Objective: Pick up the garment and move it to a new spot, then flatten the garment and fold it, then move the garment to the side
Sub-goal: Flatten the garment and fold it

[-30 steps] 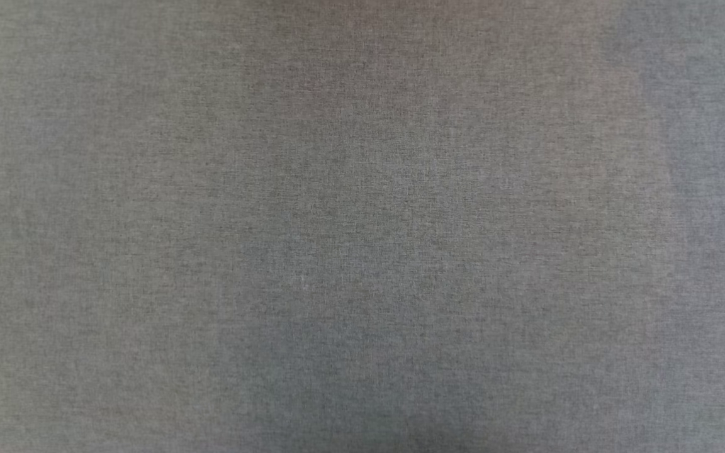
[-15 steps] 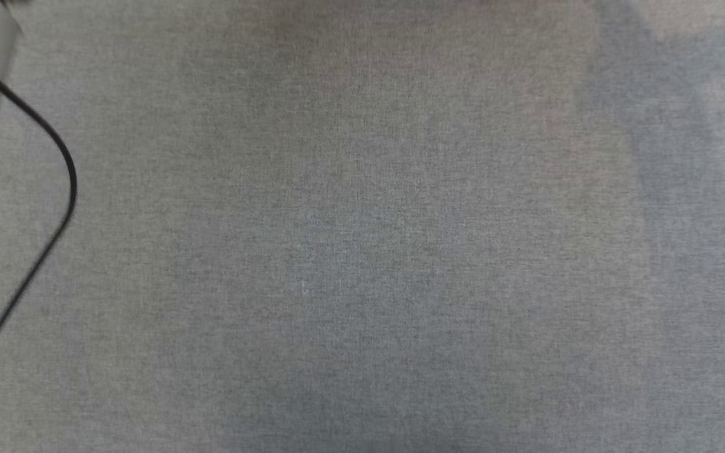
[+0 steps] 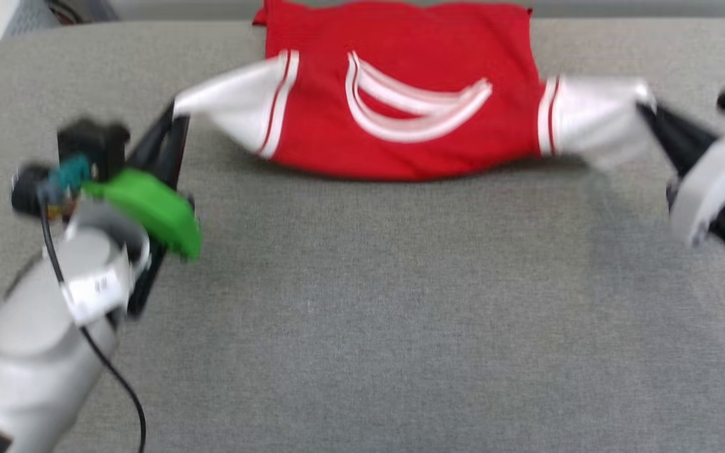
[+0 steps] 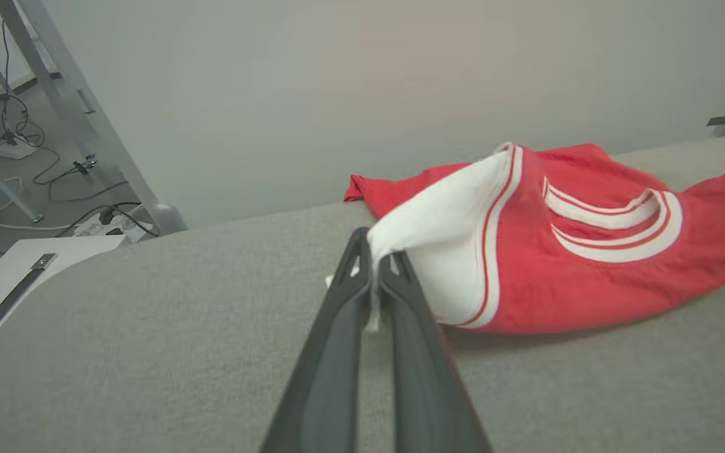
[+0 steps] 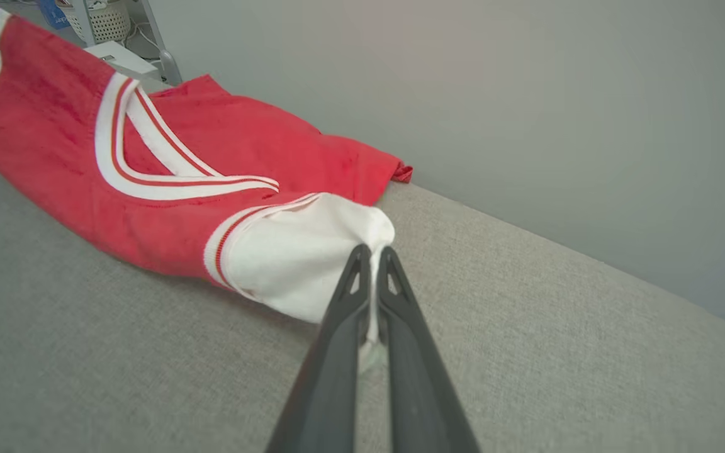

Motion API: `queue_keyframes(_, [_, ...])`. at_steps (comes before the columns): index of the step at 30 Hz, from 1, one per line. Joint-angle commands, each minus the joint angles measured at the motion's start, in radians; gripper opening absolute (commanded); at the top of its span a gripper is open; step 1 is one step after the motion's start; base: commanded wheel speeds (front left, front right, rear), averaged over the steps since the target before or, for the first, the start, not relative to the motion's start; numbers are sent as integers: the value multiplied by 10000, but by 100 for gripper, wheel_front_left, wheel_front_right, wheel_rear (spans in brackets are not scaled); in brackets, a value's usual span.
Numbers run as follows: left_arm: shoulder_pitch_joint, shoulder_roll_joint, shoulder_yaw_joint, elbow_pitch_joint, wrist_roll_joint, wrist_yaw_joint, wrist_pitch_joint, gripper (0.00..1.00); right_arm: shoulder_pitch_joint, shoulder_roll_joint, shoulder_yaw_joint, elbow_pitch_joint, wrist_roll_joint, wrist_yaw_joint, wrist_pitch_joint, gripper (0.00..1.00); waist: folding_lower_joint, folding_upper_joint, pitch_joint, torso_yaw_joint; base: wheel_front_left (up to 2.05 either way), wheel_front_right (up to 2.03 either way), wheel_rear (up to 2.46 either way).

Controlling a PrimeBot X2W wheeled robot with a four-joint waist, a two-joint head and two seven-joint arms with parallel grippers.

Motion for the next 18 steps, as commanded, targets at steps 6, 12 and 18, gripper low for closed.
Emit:
queue_keyframes(6, [2914, 471, 177, -807, -396, 555, -57, 0, 2543, -491, -125, -476, 396, -6, -258, 0, 0, 0, -1107, -69, 0, 0, 0])
queue_keyframes(12, [4687, 365, 201, -1105, -782, 1045, -58, 0, 4758, -656, -826, -485, 884, -6, -414, 0, 0, 0, -1560, -4, 0, 0, 0])
queue_keyframes(18, [5936, 335, 583, -1266, -806, 1402, -58, 0, 6744, -696, -1649, -773, 1114, -6, -388, 0, 0, 0, -1773, 32, 0, 0, 0])
